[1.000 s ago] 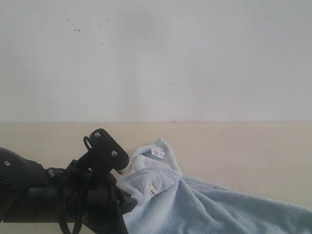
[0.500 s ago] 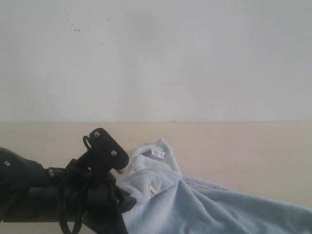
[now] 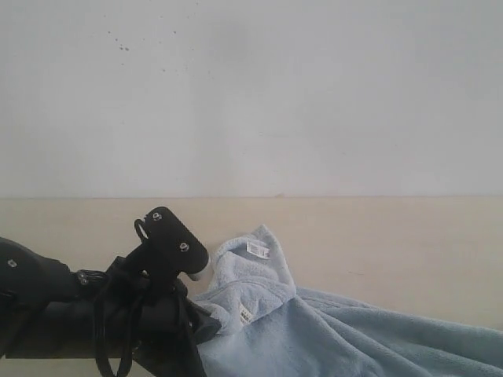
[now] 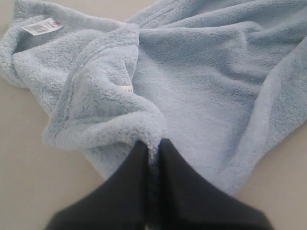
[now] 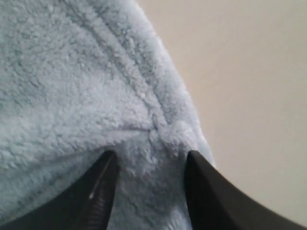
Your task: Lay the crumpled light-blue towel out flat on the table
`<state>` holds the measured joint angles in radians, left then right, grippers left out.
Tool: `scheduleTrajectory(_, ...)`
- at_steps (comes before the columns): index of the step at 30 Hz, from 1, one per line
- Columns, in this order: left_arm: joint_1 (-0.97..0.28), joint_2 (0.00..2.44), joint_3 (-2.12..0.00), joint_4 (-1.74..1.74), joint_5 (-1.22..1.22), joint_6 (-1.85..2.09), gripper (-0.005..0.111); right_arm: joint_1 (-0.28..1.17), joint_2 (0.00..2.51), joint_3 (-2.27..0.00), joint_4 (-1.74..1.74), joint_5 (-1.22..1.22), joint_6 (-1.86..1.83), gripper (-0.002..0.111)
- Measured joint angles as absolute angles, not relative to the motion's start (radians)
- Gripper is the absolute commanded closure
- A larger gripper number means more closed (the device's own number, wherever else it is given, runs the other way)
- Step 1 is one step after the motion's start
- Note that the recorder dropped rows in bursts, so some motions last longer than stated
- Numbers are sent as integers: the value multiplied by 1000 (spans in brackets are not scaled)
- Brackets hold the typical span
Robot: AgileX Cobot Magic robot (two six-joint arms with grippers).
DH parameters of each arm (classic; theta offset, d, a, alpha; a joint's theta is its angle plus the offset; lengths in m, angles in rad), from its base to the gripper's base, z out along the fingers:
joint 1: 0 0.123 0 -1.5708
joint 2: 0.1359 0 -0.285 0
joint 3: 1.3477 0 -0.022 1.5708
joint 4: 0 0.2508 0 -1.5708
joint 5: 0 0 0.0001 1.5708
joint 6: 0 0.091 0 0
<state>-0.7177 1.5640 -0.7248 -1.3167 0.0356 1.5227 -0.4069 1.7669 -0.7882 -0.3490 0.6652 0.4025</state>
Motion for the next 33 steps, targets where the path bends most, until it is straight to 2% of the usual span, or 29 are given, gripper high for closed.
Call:
scheduleTrajectory(5, -718, 1564, -725, -1317, 36, 1523, 103, -407, 1751, -850, -348, 657, 386, 64)
scheduleTrajectory(12, -718, 1564, -725, -1317, 36, 1523, 103, -407, 1743, -1006, -235, 894, 178, 64)
scheduleTrajectory(22, -718, 1564, -725, -1317, 42, 1523, 103, -407, 1795, -1010, -296, 1147, 189, 64)
scheduleTrajectory(25, -718, 1564, -725, -1317, 49, 1521, 103, -413, 1806, -1010, -323, 1135, 233, 64)
scheduleTrajectory(29, -718, 1564, -725, -1317, 76, 1511, 103, -533, 1819, -1010, -199, 1112, 169, 64)
scheduleTrajectory(33, -718, 1564, -725, -1317, 76, 1508, 103, -689, 1829, -1010, 117, 1087, -54, 64)
